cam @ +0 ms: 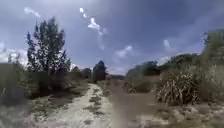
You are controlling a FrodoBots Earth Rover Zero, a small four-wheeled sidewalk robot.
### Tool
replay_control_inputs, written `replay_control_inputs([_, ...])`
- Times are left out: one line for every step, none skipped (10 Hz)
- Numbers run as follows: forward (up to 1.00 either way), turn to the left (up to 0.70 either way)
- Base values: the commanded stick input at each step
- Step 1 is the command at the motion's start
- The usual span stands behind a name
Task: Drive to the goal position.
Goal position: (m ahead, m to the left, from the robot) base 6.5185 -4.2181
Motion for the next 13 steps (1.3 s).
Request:
replay_control_inputs([0.85, 0.04])
replay_control_inputs([0.85, 0.04])
replay_control_inputs([0.85, 0.04])
replay_control_inputs([0.85, 0.04])
replay_control_inputs([0.85, 0.04])
replay_control_inputs([0.85, 0.04])
replay_control_inputs([0.85, 0.04])
replay_control_inputs([0.85, 0.04])
replay_control_inputs([0.85, 0.04])
replay_control_inputs([0.85, 0.04])
replay_control_inputs([0.85, 0.04])
replay_control_inputs([0.85, 0.04])
replay_control_inputs([0.85, 0.04])
